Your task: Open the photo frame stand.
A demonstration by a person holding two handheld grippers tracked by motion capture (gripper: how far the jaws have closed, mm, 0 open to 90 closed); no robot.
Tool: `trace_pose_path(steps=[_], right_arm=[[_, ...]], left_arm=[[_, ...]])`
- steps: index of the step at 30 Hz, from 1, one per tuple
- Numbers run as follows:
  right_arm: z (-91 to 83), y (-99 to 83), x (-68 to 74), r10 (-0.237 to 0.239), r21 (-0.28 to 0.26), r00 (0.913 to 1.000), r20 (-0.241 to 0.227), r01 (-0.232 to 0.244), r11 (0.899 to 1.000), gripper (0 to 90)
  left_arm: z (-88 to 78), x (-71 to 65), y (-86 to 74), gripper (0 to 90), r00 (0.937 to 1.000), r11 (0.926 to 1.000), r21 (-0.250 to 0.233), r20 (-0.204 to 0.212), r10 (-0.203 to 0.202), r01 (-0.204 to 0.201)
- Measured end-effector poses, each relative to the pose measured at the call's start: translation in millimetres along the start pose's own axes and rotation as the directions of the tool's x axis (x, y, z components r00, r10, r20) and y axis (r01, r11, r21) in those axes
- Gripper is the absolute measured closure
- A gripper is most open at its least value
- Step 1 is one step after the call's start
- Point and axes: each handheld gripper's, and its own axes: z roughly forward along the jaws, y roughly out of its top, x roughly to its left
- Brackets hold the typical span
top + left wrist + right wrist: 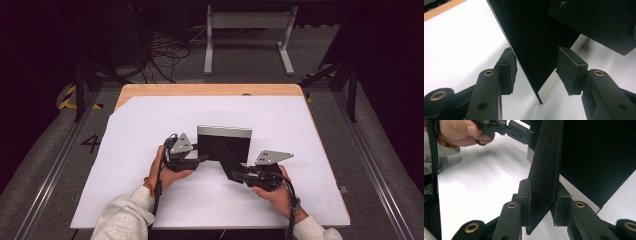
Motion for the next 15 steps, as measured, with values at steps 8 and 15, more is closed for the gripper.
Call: trace_pose_path(steps=[8,15], right_arm=[[0.1,-0.9,1.2,-0.018,0.010,0.9998,0.005,0.018,1.000,73.5],[0.5,-1.9,2.8,-0.051,0.028,0.9986,0.017,0.050,0.998,74.8]], left_arm=[[4.3,0.4,2.8,50.5,0.9997,1.0000,-0.003,0.025,0.003,-0.003],[14.4,-0.2,-0.6,41.4,0.9989,0.9979,0.065,0.046,-0.009,0.006]])
